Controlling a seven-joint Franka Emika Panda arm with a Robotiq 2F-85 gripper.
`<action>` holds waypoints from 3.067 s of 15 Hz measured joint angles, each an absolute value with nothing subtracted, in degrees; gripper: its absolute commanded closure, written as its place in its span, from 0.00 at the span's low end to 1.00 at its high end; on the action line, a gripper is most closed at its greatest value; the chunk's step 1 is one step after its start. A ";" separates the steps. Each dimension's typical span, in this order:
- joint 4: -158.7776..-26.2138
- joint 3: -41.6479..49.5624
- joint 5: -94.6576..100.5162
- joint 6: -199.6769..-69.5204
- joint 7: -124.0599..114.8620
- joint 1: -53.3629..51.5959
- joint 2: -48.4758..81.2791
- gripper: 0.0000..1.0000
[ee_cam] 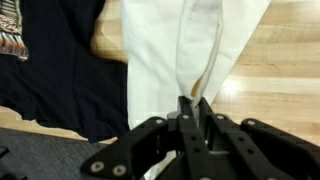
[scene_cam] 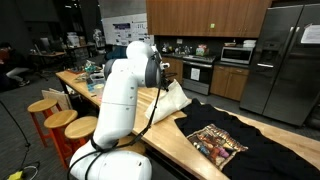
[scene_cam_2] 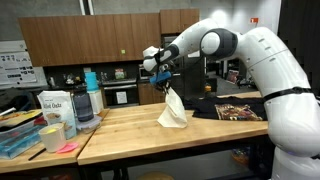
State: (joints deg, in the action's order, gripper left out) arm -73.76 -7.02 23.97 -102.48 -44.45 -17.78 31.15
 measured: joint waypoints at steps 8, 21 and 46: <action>-70.74 -3.16 15.94 -106.07 -44.52 -17.35 34.26 0.53; -71.80 -2.66 15.48 -115.44 -45.50 -18.53 33.79 0.00; -106.30 -9.91 9.03 -100.66 -11.67 -18.12 8.74 0.00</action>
